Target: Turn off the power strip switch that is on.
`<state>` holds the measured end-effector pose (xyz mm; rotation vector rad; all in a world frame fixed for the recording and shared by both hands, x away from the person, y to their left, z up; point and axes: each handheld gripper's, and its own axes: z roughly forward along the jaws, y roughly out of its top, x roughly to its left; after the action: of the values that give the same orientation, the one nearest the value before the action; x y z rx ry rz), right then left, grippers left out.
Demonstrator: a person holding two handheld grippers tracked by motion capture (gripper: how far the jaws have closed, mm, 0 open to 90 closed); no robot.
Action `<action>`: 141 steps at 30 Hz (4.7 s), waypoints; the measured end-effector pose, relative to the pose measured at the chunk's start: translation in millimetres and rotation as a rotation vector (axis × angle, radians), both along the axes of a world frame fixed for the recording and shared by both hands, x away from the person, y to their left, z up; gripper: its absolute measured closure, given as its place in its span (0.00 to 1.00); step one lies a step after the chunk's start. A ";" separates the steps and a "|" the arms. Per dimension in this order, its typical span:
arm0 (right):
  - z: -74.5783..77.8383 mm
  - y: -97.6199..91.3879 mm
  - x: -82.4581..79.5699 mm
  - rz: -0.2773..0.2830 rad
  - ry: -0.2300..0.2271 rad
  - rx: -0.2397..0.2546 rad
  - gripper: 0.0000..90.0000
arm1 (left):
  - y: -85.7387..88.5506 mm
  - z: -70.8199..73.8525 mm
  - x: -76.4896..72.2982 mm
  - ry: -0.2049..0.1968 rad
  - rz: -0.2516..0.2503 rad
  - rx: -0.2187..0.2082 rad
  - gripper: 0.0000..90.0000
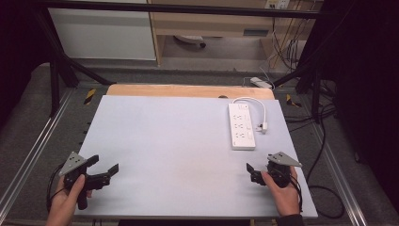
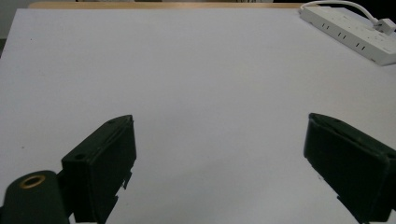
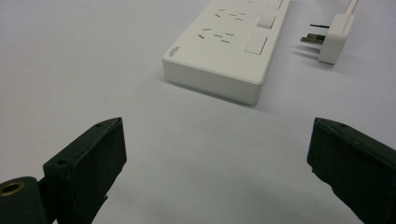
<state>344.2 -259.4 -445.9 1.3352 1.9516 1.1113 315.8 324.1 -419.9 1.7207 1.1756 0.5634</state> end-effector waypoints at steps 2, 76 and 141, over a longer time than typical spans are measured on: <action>0.3 -0.8 -0.2 0.004 0.000 0.002 0.06 | -0.1 -0.4 0.8 0.013 0.003 0.000 0.09; 24.6 -0.9 15.0 -0.018 0.045 0.028 0.05 | -3.9 -2.2 2.5 0.029 -0.019 0.017 0.08; 38.8 0.2 64.6 0.028 -0.015 0.020 1.00 | -3.1 -7.3 5.2 0.064 0.000 0.005 0.09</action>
<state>408.9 -259.2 -407.1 1.3094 1.9593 1.1536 321.0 321.0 -427.2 1.7539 1.2194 0.5147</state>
